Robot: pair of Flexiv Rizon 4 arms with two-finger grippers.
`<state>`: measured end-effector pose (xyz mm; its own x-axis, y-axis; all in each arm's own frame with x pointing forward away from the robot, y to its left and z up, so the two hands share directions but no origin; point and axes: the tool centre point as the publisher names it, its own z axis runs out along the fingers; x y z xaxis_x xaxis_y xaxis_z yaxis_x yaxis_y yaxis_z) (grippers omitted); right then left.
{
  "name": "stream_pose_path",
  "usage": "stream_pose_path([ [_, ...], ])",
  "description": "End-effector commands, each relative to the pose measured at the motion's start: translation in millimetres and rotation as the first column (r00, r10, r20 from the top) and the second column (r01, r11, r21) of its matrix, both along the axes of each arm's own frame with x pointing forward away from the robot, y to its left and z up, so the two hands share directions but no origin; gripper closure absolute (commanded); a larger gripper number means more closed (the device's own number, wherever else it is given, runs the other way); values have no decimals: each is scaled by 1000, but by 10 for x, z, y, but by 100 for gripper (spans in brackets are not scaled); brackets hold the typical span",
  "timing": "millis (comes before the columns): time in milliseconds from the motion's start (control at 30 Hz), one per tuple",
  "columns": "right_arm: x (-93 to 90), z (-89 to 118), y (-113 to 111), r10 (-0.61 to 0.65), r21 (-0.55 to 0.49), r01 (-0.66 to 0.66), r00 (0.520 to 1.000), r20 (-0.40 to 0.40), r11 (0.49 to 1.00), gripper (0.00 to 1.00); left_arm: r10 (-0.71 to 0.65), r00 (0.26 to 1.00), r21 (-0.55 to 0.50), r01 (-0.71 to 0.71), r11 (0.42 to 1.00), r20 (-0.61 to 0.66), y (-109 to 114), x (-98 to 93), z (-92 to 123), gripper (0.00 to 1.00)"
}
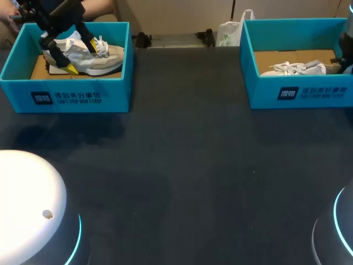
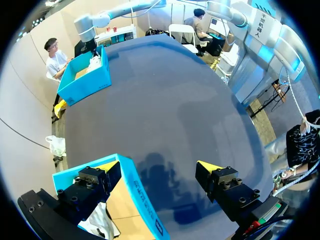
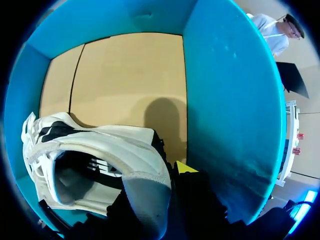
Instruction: Take the shoe out of the shoebox, open the shoe tongue, remove and reinsert the insole, then place the shoe into the shoebox
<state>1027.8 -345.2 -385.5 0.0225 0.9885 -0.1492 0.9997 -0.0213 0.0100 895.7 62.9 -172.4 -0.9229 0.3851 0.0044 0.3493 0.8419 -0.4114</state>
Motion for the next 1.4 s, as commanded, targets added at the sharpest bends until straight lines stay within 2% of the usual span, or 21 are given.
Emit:
stream_pose_path([
  [33, 19, 18, 5, 0, 1, 0, 1000, -6, 1000, 58, -1, 1000, 2, 1, 1000, 0, 4, -2, 2, 0],
  [67, 16, 28, 10, -1, 1, 1, 1000, -5, 1000, 51, -1, 1000, 2, 1, 1000, 0, 4, -2, 2, 0],
  [100, 12, 41, 12, -6, 5, 6, 1000, -4, 1000, 36, -1, 1000, 2, 1, 1000, 0, 4, -2, 2, 0],
  [167, -2, 77, 20, -10, 6, 10, 1000, 0, 1000, 20, -1, 1000, 2, 1, 1000, 0, 4, -2, 2, 0],
  [267, -25, 144, 42, -17, 12, 17, 1000, 9, 1000, 2, -1, 1000, 2, 1, 1000, 0, 4, -2, 2, 0],
  [300, -33, 171, 52, -19, 14, 19, 1000, 12, 1000, 0, -1, 1000, 2, 1, 1000, 0, 4, -2, 2, 0],
  [700, -83, 545, 256, -25, 38, 23, 999, 36, 999, 0, -1, 1000, 2, 1, 1000, 0, 4, -2, 2, 0],
  [1000, -126, 1157, 404, -9, 88, 4, 999, 50, 996, 0, -1, 1000, 2, 1, 1000, 0, 4, -2, 2, 0],
  [1100, -234, 1367, 524, -5, 111, 1, 999, 38, 994, 0, -1, 1000, 2, 1, 1000, 0, 4, -2, 2, 0],
  [1400, -684, 1631, 797, -28, 152, 27, 1000, 8, 988, 0, -1, 1000, 2, 1, 1000, 0, 4, -2, 2, 0],
])
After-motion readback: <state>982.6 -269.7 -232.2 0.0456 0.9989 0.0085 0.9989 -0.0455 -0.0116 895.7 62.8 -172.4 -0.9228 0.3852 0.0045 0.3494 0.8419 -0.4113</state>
